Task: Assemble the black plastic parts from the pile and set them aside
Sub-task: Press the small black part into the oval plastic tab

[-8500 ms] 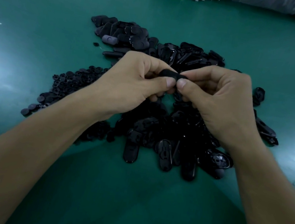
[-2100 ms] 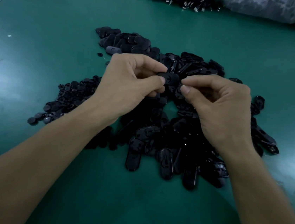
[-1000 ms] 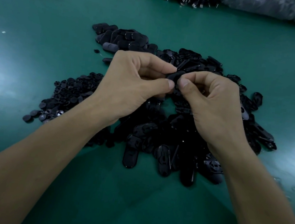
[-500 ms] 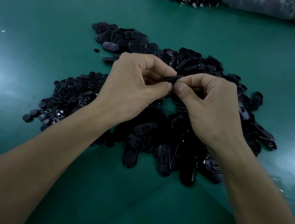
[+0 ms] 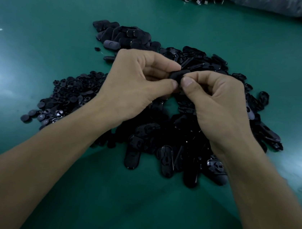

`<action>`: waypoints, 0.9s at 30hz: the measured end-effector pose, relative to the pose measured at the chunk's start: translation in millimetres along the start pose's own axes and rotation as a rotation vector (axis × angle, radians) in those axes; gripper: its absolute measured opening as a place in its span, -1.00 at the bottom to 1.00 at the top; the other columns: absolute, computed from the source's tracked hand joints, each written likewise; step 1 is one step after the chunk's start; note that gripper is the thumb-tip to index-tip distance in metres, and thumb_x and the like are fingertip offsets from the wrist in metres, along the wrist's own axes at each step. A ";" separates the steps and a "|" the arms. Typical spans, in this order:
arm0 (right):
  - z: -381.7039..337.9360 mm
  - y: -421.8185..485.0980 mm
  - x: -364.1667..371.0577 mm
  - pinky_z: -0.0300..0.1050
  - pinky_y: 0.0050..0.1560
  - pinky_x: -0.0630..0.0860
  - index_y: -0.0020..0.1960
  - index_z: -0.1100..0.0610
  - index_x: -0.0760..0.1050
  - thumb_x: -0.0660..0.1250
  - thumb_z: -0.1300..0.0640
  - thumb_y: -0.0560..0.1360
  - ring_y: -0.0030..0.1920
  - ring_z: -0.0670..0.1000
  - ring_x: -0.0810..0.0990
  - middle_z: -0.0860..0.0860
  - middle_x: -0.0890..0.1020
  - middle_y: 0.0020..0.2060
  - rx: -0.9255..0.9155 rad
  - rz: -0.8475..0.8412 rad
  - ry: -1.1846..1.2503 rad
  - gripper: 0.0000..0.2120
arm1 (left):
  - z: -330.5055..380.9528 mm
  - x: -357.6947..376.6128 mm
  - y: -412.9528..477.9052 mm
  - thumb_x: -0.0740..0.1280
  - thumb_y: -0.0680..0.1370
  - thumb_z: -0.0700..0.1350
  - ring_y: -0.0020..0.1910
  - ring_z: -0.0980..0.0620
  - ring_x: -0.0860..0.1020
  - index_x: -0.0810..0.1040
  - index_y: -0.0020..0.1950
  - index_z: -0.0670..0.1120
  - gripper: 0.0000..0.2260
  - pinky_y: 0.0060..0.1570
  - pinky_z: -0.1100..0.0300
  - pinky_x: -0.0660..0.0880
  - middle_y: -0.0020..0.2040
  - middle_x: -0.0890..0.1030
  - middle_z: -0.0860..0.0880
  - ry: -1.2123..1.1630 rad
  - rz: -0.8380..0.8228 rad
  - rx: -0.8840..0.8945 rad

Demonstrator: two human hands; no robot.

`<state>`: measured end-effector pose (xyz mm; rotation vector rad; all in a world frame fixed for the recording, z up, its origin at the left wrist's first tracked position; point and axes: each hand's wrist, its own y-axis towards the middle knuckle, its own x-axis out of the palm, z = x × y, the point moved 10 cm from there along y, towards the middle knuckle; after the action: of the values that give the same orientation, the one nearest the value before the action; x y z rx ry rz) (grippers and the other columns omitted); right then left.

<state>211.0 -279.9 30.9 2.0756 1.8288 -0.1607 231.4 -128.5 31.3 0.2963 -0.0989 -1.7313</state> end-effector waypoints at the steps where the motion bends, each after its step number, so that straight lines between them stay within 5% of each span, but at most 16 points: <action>1: 1.1 0.4 -2.2 -0.26 -0.12 0.60 -0.12 0.02 0.64 0.39 0.16 0.58 -0.21 -0.17 0.63 -0.09 0.69 -0.24 0.003 0.015 -0.007 -0.88 | 0.2 -1.3 0.2 0.51 0.45 -0.34 -0.20 0.00 0.71 0.68 -0.04 -0.04 -0.78 -0.13 0.15 0.67 -0.22 0.73 -0.02 -0.007 0.011 -0.001; 18: 1.8 1.2 -4.7 -0.35 -0.24 0.47 -0.16 -0.06 0.62 0.42 0.10 0.56 -0.30 -0.26 0.58 -0.20 0.65 -0.33 -0.036 0.054 -0.097 -0.87 | -0.2 1.9 -1.3 0.53 0.43 -0.31 -0.13 -0.03 0.71 0.69 -0.03 -0.04 -0.79 0.00 0.00 0.66 -0.16 0.73 -0.06 0.054 -0.002 0.007; 23: 3.1 -0.2 -1.3 -0.20 -0.17 0.57 -0.16 -0.04 0.64 0.40 0.12 0.57 -0.24 -0.19 0.62 -0.16 0.67 -0.29 -0.021 0.056 -0.111 -0.86 | 0.5 0.9 -1.3 0.53 0.44 -0.29 -0.16 0.01 0.71 0.69 -0.02 -0.04 -0.80 -0.01 0.01 0.66 -0.17 0.73 -0.04 0.096 0.016 0.009; 27: -4.2 -2.8 -4.0 -0.36 -0.26 0.47 -0.18 -0.08 0.60 0.38 0.13 0.58 -0.29 -0.25 0.58 -0.21 0.63 -0.33 -0.055 0.098 -0.135 -0.81 | 0.9 -0.3 -1.4 0.54 0.44 -0.28 -0.16 0.01 0.71 0.70 -0.01 -0.04 -0.80 -0.03 0.02 0.67 -0.18 0.73 -0.04 0.089 0.041 0.005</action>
<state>207.1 -282.0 35.5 2.0583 1.6312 -0.2169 229.9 -128.0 31.8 0.3722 -0.0445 -1.6747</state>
